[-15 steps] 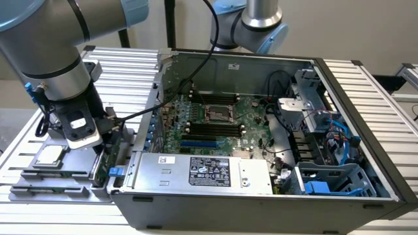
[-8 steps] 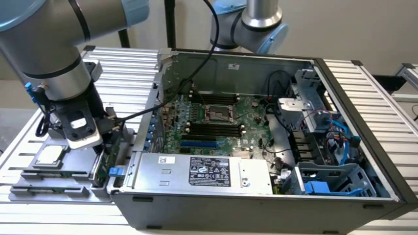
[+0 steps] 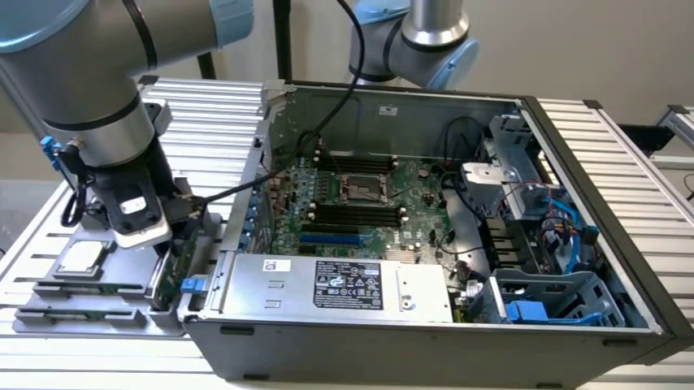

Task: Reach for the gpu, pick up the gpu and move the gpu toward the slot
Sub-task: 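Pick up the gpu and move the gpu toward the slot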

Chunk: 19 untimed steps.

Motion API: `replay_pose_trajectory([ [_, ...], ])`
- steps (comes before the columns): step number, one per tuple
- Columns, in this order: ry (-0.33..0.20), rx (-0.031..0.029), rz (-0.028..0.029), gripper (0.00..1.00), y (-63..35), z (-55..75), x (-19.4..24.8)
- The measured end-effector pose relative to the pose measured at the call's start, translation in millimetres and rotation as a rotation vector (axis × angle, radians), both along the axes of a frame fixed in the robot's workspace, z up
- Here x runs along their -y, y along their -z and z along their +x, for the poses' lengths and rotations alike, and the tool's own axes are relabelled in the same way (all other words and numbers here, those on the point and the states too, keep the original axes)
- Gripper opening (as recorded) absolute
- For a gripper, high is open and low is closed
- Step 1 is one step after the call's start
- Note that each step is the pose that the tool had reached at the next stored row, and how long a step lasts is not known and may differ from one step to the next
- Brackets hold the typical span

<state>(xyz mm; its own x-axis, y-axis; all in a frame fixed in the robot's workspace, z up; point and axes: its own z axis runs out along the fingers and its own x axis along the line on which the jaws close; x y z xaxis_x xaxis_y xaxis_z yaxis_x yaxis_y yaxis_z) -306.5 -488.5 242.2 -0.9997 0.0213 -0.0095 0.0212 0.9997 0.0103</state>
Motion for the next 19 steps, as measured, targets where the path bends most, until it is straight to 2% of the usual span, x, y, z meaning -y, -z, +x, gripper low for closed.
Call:
replay_pose_trajectory([
  [3,0.0,-0.0066,0.0002,0.26,-0.3,1.9,0.0],
  [7,0.0,-0.0112,0.0,0.26,-1.6,4.1,0.0],
  [14,0.0,-0.0115,0.0001,0.26,-4.2,4.3,0.0],
  [19,0.0,-0.0123,0.0001,0.26,-11.5,4.4,0.0],
])
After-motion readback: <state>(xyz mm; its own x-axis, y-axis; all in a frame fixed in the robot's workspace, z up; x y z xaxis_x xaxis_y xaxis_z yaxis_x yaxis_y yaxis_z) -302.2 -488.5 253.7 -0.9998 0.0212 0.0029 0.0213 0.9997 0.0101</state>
